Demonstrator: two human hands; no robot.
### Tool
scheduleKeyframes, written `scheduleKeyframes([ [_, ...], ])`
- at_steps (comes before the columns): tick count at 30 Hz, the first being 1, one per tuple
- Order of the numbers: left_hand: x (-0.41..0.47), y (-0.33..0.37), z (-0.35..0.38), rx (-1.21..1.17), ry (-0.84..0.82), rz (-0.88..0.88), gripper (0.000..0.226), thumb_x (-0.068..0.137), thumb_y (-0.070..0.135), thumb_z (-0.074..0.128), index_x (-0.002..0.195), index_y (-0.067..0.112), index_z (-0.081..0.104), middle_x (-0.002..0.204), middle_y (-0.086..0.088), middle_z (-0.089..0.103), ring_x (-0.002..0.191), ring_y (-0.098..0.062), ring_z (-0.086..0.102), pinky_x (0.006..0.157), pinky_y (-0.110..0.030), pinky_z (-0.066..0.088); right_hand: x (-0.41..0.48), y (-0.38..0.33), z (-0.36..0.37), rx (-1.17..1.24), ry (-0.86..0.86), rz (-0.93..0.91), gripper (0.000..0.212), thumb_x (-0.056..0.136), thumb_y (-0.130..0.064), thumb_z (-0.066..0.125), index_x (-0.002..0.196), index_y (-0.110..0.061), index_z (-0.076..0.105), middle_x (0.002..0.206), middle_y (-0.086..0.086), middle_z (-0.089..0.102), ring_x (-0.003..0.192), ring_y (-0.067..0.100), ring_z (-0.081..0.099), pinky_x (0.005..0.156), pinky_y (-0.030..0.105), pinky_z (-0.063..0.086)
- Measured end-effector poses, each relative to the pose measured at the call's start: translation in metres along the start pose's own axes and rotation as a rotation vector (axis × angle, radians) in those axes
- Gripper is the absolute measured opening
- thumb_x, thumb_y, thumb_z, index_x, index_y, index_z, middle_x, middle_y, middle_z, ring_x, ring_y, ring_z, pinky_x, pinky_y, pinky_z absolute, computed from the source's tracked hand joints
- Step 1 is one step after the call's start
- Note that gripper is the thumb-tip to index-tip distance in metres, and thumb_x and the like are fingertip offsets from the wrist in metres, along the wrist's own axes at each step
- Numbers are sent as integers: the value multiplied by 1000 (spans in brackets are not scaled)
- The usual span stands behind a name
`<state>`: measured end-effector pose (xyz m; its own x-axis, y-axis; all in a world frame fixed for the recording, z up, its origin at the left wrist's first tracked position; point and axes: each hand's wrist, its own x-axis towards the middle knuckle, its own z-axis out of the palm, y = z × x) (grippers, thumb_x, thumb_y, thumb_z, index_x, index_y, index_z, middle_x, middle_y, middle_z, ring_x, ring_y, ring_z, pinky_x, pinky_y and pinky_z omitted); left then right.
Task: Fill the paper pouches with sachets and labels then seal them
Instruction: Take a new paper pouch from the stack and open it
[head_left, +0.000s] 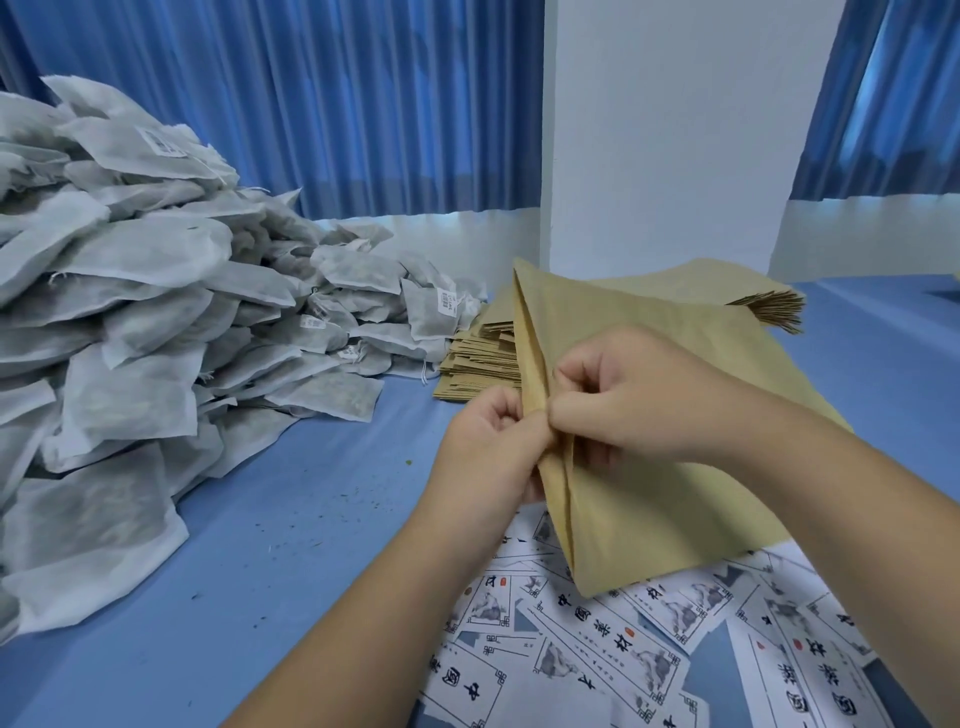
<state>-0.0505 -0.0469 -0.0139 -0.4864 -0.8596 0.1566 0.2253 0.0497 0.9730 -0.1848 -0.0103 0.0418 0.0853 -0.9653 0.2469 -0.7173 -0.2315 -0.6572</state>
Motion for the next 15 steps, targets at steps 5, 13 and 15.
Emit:
scheduleKeyframes([
  [5,0,3,-4,-8,-36,38,24,70,16,64,93,10,64,66,-4,59,57,-14,52,51,-24,48,-4,-13,-5,-344,49,-172,27,71,-18,57,51,-12,40,47,-3,35,47,10,31,44,27,25],
  [13,-1,2,4,-81,-2,114,11,84,13,62,84,18,71,70,-4,63,63,-17,56,56,-27,52,-4,-30,-10,-644,64,-355,23,80,-16,56,59,-13,47,74,1,54,71,16,45,66,34,40],
  [15,0,1,5,-115,11,90,9,90,11,63,84,13,68,74,-8,69,65,-17,65,58,-30,56,-1,-32,-8,-633,96,-390,25,82,-13,57,59,-18,47,100,0,54,77,15,48,70,32,39],
])
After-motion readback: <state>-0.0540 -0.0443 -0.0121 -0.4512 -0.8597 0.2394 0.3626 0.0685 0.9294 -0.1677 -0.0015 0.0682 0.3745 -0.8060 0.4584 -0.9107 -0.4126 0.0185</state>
